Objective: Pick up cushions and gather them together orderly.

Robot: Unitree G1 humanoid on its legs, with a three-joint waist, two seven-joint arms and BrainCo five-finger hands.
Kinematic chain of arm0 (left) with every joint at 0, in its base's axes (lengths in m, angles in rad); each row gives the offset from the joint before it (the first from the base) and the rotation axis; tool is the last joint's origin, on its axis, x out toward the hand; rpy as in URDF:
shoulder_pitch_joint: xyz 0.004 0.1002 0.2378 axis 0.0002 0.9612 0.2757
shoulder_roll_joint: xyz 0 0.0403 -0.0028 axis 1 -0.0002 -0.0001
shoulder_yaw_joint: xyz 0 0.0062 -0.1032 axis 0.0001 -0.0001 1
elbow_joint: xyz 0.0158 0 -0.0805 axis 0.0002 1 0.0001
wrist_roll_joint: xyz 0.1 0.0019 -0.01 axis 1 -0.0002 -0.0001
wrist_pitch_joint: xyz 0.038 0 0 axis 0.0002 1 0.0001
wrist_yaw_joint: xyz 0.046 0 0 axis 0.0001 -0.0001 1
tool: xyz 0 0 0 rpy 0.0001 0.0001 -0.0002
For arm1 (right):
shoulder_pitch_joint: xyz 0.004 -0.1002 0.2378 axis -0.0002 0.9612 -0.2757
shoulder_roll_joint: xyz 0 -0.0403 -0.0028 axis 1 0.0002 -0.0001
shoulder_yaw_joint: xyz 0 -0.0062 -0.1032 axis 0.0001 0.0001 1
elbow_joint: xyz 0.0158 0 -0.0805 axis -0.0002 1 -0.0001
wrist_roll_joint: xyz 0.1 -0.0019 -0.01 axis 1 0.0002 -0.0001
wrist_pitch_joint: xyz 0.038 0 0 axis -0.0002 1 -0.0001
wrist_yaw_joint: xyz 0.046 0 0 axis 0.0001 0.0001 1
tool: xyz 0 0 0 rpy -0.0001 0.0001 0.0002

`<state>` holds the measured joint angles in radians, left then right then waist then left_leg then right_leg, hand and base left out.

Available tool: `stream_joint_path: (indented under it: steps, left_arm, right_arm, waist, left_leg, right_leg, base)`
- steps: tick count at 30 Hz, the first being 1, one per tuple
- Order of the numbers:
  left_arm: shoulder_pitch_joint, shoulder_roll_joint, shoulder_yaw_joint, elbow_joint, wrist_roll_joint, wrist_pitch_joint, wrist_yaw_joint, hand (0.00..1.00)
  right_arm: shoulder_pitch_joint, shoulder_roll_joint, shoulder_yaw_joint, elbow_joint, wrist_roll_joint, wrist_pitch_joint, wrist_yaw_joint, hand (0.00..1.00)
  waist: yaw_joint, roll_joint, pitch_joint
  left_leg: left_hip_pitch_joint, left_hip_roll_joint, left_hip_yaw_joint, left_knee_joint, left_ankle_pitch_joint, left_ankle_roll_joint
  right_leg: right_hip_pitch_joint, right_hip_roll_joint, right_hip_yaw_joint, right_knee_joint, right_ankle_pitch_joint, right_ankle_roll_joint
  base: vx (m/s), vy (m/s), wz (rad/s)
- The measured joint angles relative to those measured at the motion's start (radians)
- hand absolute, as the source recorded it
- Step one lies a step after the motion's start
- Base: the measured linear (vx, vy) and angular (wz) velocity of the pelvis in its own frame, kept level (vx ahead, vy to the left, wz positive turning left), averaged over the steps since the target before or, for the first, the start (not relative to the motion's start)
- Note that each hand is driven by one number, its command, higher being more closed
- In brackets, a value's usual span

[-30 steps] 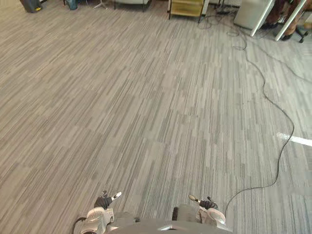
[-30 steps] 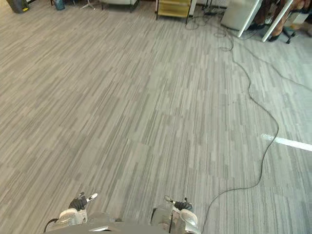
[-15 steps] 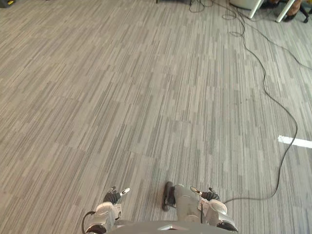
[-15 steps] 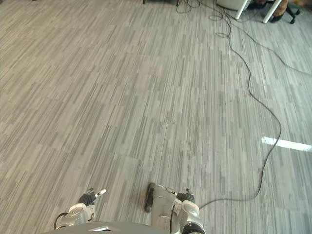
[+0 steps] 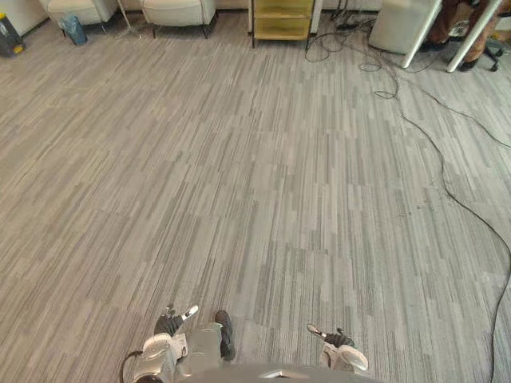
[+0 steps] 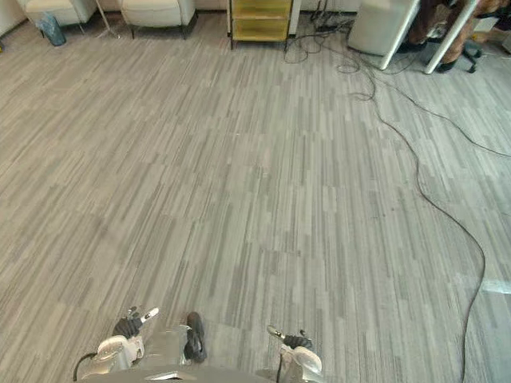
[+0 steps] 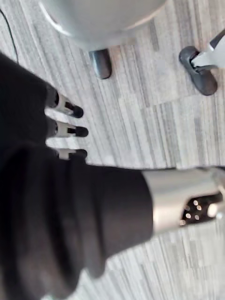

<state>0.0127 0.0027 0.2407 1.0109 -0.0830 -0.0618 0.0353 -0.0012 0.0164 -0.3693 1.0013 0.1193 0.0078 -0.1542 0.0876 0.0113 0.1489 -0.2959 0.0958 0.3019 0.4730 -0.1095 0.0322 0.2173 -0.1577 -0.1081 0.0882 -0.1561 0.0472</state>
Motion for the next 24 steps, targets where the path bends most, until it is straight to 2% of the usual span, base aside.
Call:
stream_joint_path:
  steps: [1,2,3,4,5,6,7,9,10,11,13,14,15,16,17,18,19,20,21,22,23,24]
  left_arm:
    - [0.001,0.007,0.008,-0.001,-0.004,-0.002,0.000,0.00]
    - [0.007,0.008,0.004,0.004,-0.004,-0.002,0.001,0.00]
    - [0.018,0.004,-0.013,0.006,-0.004,0.000,0.001,0.00]
    - [0.017,0.017,-0.048,0.020,-0.002,0.002,-0.003,0.00]
    - [0.011,0.037,-0.066,0.024,-0.002,0.005,-0.004,0.00]
    - [0.012,0.043,-0.070,0.034,-0.001,0.013,-0.001,0.00]
    - [0.011,0.042,-0.069,0.034,-0.001,0.017,0.002,0.00]
    - [0.007,0.030,-0.069,0.031,-0.001,0.020,0.003,0.00]
    - [0.009,0.027,-0.068,0.032,-0.001,0.020,0.003,0.00]
    - [0.007,0.025,-0.069,0.032,-0.001,0.020,0.003,0.00]
    - [0.003,0.021,-0.068,0.033,0.007,0.021,0.004,0.00]
    - [0.005,0.018,-0.069,0.033,0.008,0.021,0.004,0.00]
    - [0.003,0.016,-0.080,0.039,0.009,0.021,0.004,0.00]
    - [-0.001,0.018,-0.091,0.049,0.012,0.020,0.003,0.00]
    - [-0.001,0.018,-0.090,0.054,0.013,0.019,0.003,0.00]
    - [-0.008,0.010,-0.084,0.076,0.022,0.019,0.004,0.00]
    - [-0.011,-0.010,-0.083,0.091,0.029,0.018,0.001,0.00]
    - [-0.010,-0.023,-0.075,0.103,0.039,0.019,0.001,0.00]
    - [-0.007,-0.029,-0.071,0.104,0.042,0.019,0.002,0.00]
    - [0.001,-0.040,-0.055,0.103,0.046,0.019,0.002,0.00]
    - [0.001,-0.042,-0.041,0.100,0.046,0.019,0.002,0.00]
    - [-0.001,-0.040,-0.023,0.089,0.046,0.019,0.001,0.00]
  right_arm:
    - [0.001,0.008,-0.008,0.000,0.000,0.000,0.000,0.00]
    - [0.013,0.011,-0.020,0.002,-0.003,-0.004,0.000,0.00]
    - [0.019,0.002,-0.020,0.000,-0.007,-0.005,0.001,0.00]
    - [0.019,0.006,-0.019,-0.005,-0.010,-0.008,0.002,0.00]
    - [0.020,0.011,-0.019,-0.008,-0.008,-0.004,0.003,0.00]
    - [0.020,0.005,-0.019,-0.014,-0.012,-0.005,0.003,0.00]
    - [0.020,0.000,-0.019,-0.017,-0.012,-0.004,0.003,0.00]
    - [0.032,-0.012,-0.028,-0.048,-0.013,-0.008,0.003,0.00]
    - [0.034,-0.014,-0.027,-0.061,-0.015,-0.010,0.004,0.00]
    - [0.037,-0.015,-0.028,-0.071,-0.019,-0.010,0.004,0.00]
    - [0.038,-0.018,-0.030,-0.081,-0.030,-0.011,0.006,0.00]
    - [0.037,-0.022,-0.033,-0.082,-0.028,-0.012,0.007,0.00]
    - [0.033,-0.028,-0.034,-0.083,-0.028,-0.013,0.012,0.00]
    - [0.030,-0.030,-0.036,-0.080,-0.027,-0.013,0.013,0.00]
    - [0.037,-0.030,-0.041,-0.078,-0.022,-0.013,0.014,0.00]
    - [0.033,-0.046,-0.046,-0.069,-0.020,-0.011,0.015,0.00]
    - [0.026,-0.067,-0.048,-0.066,-0.021,-0.011,0.015,0.00]
    - [0.019,-0.070,-0.076,-0.061,-0.017,-0.012,0.015,0.00]
    - [0.017,-0.070,-0.086,-0.058,-0.015,-0.012,0.015,0.00]
    - [0.017,-0.074,-0.087,-0.047,-0.008,-0.013,0.014,0.00]
    - [0.017,-0.075,-0.086,-0.042,-0.008,-0.012,0.014,0.00]
    - [0.022,-0.071,-0.082,-0.041,-0.008,-0.010,0.014,0.00]
  waist:
    - [0.005,-0.010,0.000]
    - [0.021,-0.024,-0.031]
    - [0.020,-0.013,-0.043]
    - [0.010,-0.025,-0.046]
    - [-0.007,-0.047,-0.041]
    - [-0.014,-0.045,-0.034]
    - [-0.016,-0.046,-0.030]
    - [-0.028,-0.028,-0.009]
    - [-0.038,-0.024,-0.009]
    - [-0.041,-0.021,-0.007]
    - [-0.048,-0.020,0.001]
    - [-0.055,-0.016,0.003]
    - [-0.068,-0.012,0.005]
    - [-0.083,-0.019,0.006]
    - [-0.087,-0.020,0.008]
    - [-0.091,-0.002,0.013]
    - [-0.081,0.031,0.013]
    - [-0.085,0.047,0.015]
    - [-0.088,0.061,0.011]
    - [-0.087,0.079,0.003]
    - [-0.090,0.080,0.003]
    - [-0.095,0.085,0.003]
  left_leg:
    - [-0.002,-0.001,0.000,0.047,-0.003,0.003]
    - [0.026,-0.027,-0.021,0.036,-0.049,0.000]
    - [0.055,-0.031,-0.033,-0.006,-0.086,0.004]
    - [0.115,-0.065,-0.030,-0.033,-0.146,0.023]
    - [0.142,-0.087,-0.029,-0.034,-0.151,0.028]
    - [0.186,-0.096,-0.031,-0.035,-0.166,0.035]
    - [0.215,-0.099,-0.034,-0.042,-0.170,0.039]
    - [0.347,-0.102,-0.062,-0.115,-0.173,0.044]
    - [0.404,-0.098,-0.081,-0.168,-0.184,0.033]
    - [0.430,-0.088,-0.089,-0.188,-0.200,0.022]
    - [0.498,-0.066,-0.103,-0.243,-0.214,0.017]
    - [0.517,-0.055,-0.106,-0.256,-0.213,0.017]
    - [0.548,-0.038,-0.116,-0.284,-0.213,0.016]
    - [0.589,-0.038,-0.149,-0.330,-0.213,0.016]
    - [0.604,-0.041,-0.161,-0.343,-0.214,0.014]
    - [0.645,-0.024,-0.198,-0.362,-0.209,0.005]
    - [0.647,-0.006,-0.213,-0.346,-0.171,-0.010]
    - [0.648,0.012,-0.241,-0.316,-0.136,-0.043]
    - [0.647,0.024,-0.252,-0.292,-0.119,-0.062]
    - [0.634,0.049,-0.255,-0.205,-0.083,-0.093]
    - [0.596,0.070,-0.273,-0.088,-0.050,-0.127]
    - [0.518,0.091,-0.308,0.105,0.052,-0.166]
  right_leg:
    - [0.010,-0.009,0.015,0.016,0.020,0.006]
    - [-0.029,-0.023,0.055,0.169,0.028,0.033]
    - [-0.069,-0.020,0.058,0.266,0.025,0.060]
    - [-0.158,-0.058,0.095,0.510,0.029,0.144]
    - [-0.231,-0.073,0.131,0.689,0.057,0.200]
    - [-0.329,-0.076,0.136,0.912,0.064,0.214]
    - [-0.359,-0.077,0.122,0.978,0.060,0.207]
    - [-0.453,-0.077,0.034,1.107,0.000,0.106]
    - [-0.511,-0.071,-0.008,1.089,-0.037,0.079]
    - [-0.548,-0.061,-0.029,1.061,-0.054,0.074]
    - [-0.627,-0.037,-0.085,0.870,-0.102,0.030]
    - [-0.640,-0.026,-0.098,0.788,-0.101,0.023]
    - [-0.656,-0.007,-0.107,0.574,-0.057,0.015]
    - [-0.648,-0.004,-0.087,0.309,0.052,0.029]
    - [-0.644,-0.005,-0.085,0.284,0.120,0.031]
    - [-0.625,0.008,-0.084,0.312,0.199,-0.008]
    - [-0.643,0.021,-0.085,0.385,0.123,-0.013]
    - [-0.642,0.028,-0.095,0.439,0.070,-0.020]
    - [-0.633,0.037,-0.100,0.458,0.045,-0.032]
    - [-0.600,0.064,-0.109,0.469,0.009,-0.049]
    - [-0.563,0.079,-0.123,0.456,-0.012,-0.056]
    - [-0.499,0.100,-0.139,0.423,-0.033,-0.066]
  base:
    - [0.56,0.342,-0.18]
    - [0.42,0.257,-0.27]
    - [0.53,0.304,-0.23]
    - [0.46,0.171,0.08]
    - [0.45,0.128,0.23]
    - [0.43,0.040,0.22]
    - [0.33,0.023,0.16]
    - [0.42,0.000,0.21]
    - [0.42,-0.032,0.26]
    - [0.44,-0.076,0.24]
    - [0.44,-0.148,0.20]
    - [0.46,-0.216,0.35]
    - [0.60,-0.318,0.65]
    - [0.63,-0.344,0.70]
    - [0.67,-0.356,0.67]
    - [0.56,-0.295,0.22]
    - [0.65,-0.331,0.13]
    - [0.52,-0.267,-0.05]
    - [0.54,-0.254,-0.04]
    - [0.44,-0.193,-0.06]
    - [0.55,-0.211,-0.05]
    - [0.54,-0.162,-0.03]
